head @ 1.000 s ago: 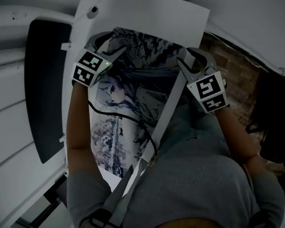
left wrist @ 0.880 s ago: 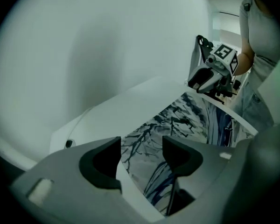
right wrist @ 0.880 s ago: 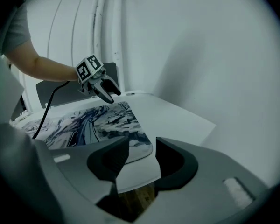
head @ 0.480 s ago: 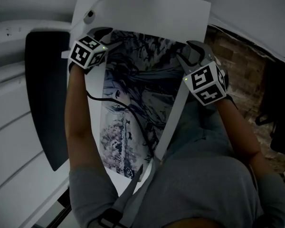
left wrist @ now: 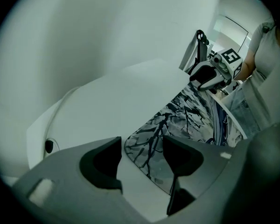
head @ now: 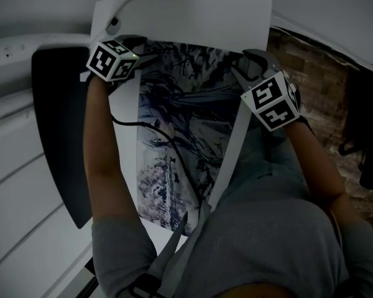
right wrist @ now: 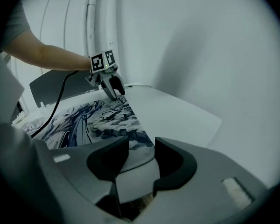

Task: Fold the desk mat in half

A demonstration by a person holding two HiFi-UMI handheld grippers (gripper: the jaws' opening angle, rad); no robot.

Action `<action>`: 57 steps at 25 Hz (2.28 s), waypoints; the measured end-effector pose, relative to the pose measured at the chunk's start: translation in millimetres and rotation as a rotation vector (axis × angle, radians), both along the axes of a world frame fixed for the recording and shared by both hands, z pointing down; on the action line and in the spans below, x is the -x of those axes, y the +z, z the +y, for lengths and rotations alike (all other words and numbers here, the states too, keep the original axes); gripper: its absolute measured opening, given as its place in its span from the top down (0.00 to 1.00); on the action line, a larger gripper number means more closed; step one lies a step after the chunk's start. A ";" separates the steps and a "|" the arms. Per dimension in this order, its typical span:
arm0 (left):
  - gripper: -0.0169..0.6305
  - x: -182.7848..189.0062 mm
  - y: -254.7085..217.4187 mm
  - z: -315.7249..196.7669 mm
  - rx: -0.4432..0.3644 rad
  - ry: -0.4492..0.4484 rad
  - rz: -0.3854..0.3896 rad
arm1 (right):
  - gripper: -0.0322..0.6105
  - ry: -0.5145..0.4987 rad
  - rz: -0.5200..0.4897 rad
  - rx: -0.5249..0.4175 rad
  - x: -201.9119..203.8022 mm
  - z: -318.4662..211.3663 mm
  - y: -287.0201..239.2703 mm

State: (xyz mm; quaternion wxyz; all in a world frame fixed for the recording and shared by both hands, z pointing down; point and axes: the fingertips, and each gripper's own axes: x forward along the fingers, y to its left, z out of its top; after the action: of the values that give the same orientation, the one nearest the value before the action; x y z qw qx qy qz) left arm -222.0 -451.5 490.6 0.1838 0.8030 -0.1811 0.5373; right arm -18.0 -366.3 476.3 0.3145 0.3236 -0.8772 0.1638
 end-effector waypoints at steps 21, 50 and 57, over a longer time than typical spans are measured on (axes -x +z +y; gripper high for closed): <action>0.90 -3.6 -8.1 23.2 -0.102 0.028 0.027 | 0.91 -0.131 -0.036 -0.052 9.2 21.9 -7.7; 0.92 46.6 -1.8 130.5 -0.258 0.055 -0.250 | 0.91 -0.576 -0.034 -0.151 47.1 142.6 -9.3; 0.92 48.6 -2.2 140.3 -0.304 0.108 -0.242 | 0.91 -0.503 0.002 -0.139 58.0 165.9 3.2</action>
State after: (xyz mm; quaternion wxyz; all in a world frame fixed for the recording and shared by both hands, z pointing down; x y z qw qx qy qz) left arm -270.6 -311.2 488.4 0.0081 0.7596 -0.2375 0.6055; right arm -76.0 -200.4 479.5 0.3234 0.1162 -0.9389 0.0196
